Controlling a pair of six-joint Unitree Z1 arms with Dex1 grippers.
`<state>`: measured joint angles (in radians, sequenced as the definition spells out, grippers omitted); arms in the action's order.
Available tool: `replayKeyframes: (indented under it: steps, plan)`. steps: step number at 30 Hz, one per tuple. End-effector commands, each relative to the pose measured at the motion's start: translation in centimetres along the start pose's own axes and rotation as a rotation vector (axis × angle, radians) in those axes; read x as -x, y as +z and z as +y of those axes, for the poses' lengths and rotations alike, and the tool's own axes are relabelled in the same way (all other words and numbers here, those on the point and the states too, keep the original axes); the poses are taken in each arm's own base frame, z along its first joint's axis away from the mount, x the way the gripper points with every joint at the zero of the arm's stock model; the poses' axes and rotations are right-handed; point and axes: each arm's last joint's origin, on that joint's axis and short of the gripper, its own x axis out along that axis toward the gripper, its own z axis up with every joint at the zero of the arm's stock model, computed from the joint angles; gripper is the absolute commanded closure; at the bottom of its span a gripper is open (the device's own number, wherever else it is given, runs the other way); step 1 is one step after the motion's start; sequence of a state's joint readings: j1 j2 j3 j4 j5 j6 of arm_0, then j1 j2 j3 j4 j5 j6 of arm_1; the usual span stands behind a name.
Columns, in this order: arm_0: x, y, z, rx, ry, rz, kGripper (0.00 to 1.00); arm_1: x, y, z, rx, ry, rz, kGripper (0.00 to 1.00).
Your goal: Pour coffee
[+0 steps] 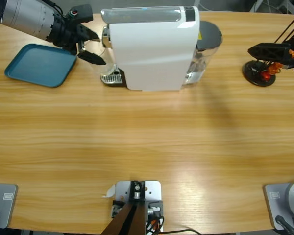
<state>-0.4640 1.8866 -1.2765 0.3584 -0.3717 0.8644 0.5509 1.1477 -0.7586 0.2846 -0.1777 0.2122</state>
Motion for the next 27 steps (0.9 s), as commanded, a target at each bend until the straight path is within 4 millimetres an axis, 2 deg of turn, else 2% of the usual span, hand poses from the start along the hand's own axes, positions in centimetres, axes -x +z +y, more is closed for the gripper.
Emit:
replayKeyframes:
  steps: [1,20,27]
  plan:
    - [-2.7,0.3,-0.5,-0.007,-0.055,0.004,1.0,-0.7,-0.3,-0.1,0.01,0.005,0.025,0.0]
    - [-4.1,0.7,-0.4,-0.009,-0.072,0.007,1.0,-0.7,-0.4,-0.1,0.009,0.0,0.028,0.0]
    - [-3.9,0.9,-0.4,-0.001,-0.069,0.002,1.0,-0.6,-0.4,-0.2,0.007,0.001,0.024,0.0]
